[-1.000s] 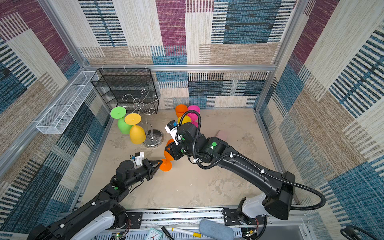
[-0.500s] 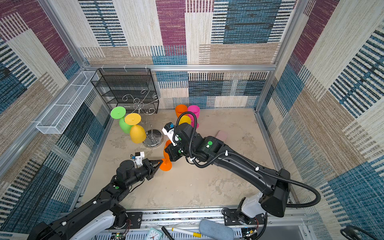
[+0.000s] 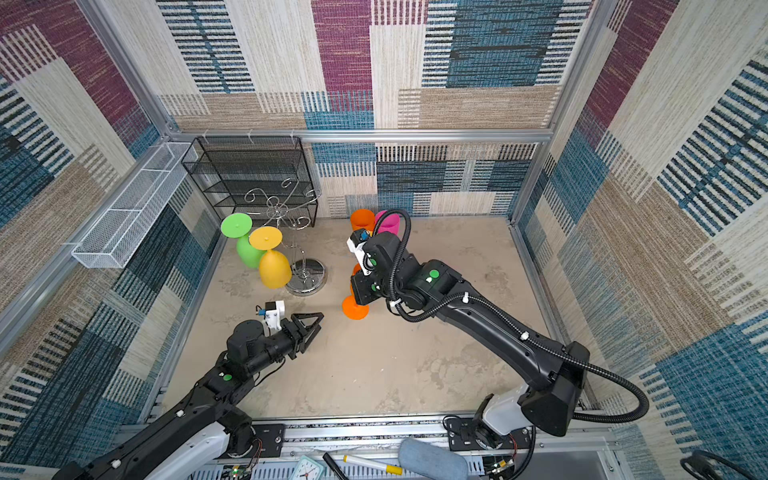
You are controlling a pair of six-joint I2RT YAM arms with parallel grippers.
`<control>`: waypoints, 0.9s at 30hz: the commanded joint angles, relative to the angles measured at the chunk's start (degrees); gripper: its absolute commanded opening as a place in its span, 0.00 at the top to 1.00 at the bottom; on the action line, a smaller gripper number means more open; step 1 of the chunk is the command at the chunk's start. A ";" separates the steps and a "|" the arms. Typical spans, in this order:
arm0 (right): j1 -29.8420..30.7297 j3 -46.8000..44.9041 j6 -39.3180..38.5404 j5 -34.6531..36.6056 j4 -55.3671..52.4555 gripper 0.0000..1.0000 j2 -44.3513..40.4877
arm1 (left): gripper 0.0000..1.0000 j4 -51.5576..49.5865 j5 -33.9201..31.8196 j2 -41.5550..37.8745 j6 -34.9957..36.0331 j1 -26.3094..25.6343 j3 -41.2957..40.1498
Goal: Take the wine glass off the wine glass rack
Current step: Pick up the wine glass from the wine glass rack, then place the wine glass at the top-center of the table.
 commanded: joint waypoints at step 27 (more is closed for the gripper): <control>-30.26 34.60 -12.55 7.85 1.27 1.00 37.58 | 0.15 -32.09 -2.82 -8.82 25.79 0.08 11.62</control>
